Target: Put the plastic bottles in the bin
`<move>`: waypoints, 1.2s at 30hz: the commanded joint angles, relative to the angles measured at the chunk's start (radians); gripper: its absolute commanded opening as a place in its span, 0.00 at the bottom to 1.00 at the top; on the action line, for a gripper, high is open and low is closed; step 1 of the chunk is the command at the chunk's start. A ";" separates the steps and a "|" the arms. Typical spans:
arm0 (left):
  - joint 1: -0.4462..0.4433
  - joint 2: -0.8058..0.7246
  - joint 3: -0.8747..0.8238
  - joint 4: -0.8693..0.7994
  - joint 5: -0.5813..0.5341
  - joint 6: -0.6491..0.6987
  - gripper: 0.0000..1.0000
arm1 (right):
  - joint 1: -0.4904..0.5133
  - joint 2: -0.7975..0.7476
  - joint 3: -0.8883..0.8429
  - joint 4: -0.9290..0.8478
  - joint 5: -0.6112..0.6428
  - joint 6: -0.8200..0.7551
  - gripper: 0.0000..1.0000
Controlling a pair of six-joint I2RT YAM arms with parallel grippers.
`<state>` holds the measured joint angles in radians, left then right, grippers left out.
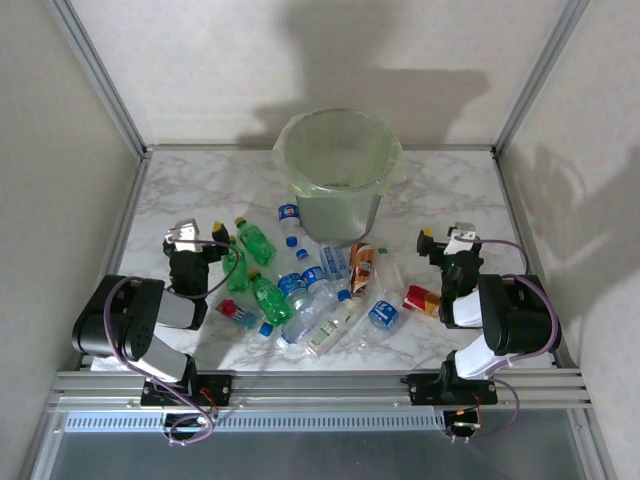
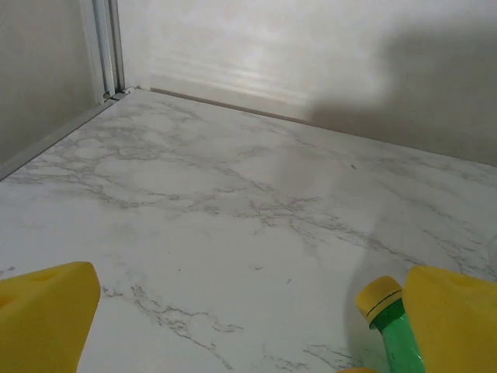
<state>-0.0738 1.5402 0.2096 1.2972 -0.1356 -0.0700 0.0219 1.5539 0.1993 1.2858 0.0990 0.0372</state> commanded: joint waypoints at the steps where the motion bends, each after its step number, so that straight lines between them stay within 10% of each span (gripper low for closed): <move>1: 0.008 0.002 0.016 -0.002 0.020 0.015 0.99 | -0.008 -0.006 0.015 0.015 -0.019 -0.010 0.99; 25: 0.008 0.004 0.019 -0.003 0.019 0.013 0.99 | -0.005 -0.012 0.024 0.011 0.017 -0.001 0.99; 28: -0.008 -0.081 0.070 -0.173 -0.137 -0.019 0.99 | 0.023 -0.209 0.184 -0.398 0.294 0.079 0.99; 30: -0.017 -0.184 0.257 -0.520 -0.280 -0.060 0.99 | 0.024 -0.329 0.470 -0.999 0.431 0.371 0.99; 33: -0.004 -0.296 0.424 -0.826 -0.308 -0.270 0.97 | 0.022 -0.364 0.685 -1.487 0.423 0.618 0.99; 36: -0.013 -0.393 0.494 -1.056 -0.222 -0.480 0.91 | 0.009 -0.389 0.699 -1.612 0.215 0.601 0.95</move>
<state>-0.0834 1.2308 0.6605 0.5999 -0.3561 -0.3157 0.0341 1.1702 0.9150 0.1478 0.3809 0.4801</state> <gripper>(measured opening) 0.920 0.963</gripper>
